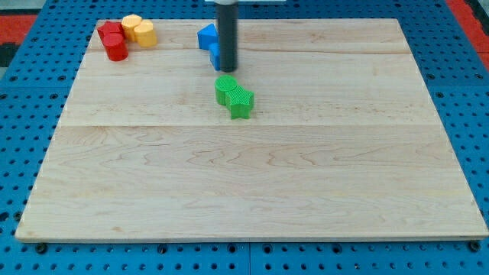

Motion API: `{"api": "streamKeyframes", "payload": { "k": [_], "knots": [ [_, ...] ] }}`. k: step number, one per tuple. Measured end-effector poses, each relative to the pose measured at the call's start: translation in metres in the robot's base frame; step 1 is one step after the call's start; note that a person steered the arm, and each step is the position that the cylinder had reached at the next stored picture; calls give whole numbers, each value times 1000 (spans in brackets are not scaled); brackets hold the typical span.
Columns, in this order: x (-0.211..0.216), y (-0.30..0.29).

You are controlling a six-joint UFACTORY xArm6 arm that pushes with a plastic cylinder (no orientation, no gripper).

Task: Push both the yellow blocks and red star to the left side of the blue blocks

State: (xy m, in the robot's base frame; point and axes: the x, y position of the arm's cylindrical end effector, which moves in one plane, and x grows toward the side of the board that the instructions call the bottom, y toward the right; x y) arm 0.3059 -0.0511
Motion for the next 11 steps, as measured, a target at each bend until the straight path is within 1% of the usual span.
{"api": "streamKeyframes", "payload": {
  "k": [1,2,3,4,5,6,7,8,9,10,11],
  "knots": [
    [-27,-18],
    [-12,-49],
    [-24,-116],
    [32,-157],
    [56,-252],
    [19,-253],
    [-65,-224],
    [-110,-206],
    [-114,-177],
    [-113,-165],
    [-101,-160]
  ]
}}
